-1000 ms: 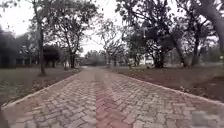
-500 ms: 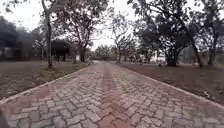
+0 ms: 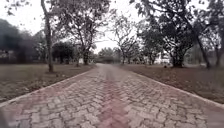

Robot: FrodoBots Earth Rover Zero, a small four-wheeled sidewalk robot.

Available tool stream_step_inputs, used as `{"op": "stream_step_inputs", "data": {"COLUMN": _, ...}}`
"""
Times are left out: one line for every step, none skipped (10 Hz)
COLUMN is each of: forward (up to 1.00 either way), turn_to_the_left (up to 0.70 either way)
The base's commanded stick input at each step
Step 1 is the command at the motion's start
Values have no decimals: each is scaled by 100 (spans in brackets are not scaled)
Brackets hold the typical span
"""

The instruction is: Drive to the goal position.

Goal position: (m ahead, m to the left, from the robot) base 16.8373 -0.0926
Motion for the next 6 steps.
{"op": "stream_step_inputs", "data": {"forward": 70, "turn_to_the_left": 2}}
{"op": "stream_step_inputs", "data": {"forward": 70, "turn_to_the_left": 3}}
{"op": "stream_step_inputs", "data": {"forward": 70, "turn_to_the_left": 3}}
{"op": "stream_step_inputs", "data": {"forward": 70, "turn_to_the_left": 5}}
{"op": "stream_step_inputs", "data": {"forward": 70, "turn_to_the_left": 6}}
{"op": "stream_step_inputs", "data": {"forward": 70, "turn_to_the_left": 10}}
